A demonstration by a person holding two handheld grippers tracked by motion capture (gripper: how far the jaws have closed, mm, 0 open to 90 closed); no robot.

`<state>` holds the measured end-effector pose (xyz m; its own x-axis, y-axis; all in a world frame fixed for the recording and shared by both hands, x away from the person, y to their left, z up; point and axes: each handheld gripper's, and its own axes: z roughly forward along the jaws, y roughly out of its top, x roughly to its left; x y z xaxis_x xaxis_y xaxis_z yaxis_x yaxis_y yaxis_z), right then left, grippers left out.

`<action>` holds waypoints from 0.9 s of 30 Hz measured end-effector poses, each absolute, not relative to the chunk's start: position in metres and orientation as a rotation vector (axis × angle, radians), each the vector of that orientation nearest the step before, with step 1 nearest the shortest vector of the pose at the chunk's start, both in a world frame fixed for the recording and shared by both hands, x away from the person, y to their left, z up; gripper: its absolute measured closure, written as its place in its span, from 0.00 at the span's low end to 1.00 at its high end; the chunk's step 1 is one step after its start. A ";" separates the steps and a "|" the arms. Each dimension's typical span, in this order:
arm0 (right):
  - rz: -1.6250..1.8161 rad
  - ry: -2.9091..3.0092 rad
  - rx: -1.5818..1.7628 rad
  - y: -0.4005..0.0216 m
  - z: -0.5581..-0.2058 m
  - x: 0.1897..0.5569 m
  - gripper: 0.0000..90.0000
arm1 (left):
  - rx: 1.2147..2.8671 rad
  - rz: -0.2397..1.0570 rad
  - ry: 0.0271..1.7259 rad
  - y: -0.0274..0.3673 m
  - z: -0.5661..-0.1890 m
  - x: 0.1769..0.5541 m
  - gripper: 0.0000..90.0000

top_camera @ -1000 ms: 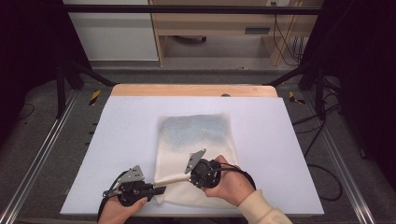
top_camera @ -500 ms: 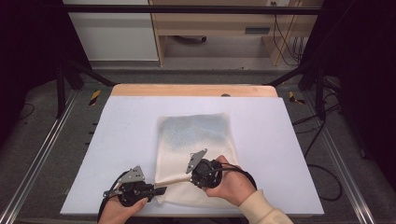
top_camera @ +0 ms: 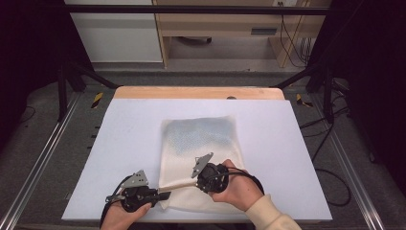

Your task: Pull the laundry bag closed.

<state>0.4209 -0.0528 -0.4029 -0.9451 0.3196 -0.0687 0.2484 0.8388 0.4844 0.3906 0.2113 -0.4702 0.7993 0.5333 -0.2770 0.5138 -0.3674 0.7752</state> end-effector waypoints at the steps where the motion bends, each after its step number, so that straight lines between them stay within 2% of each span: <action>1: 0.728 2.871 0.445 -0.054 -0.403 0.421 0.91 | 2.031 0.027 0.778 0.211 -0.470 0.391 0.90; 27: 0.733 2.860 0.489 -0.070 -0.402 0.420 0.91 | 2.032 0.032 0.777 0.212 -0.469 0.390 0.90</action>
<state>0.4199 -0.0697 -0.4022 -0.9359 0.3469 -0.0618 0.2744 0.8275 0.4899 0.3905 0.2116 -0.4695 0.7995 0.5354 -0.2724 0.5112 -0.3682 0.7766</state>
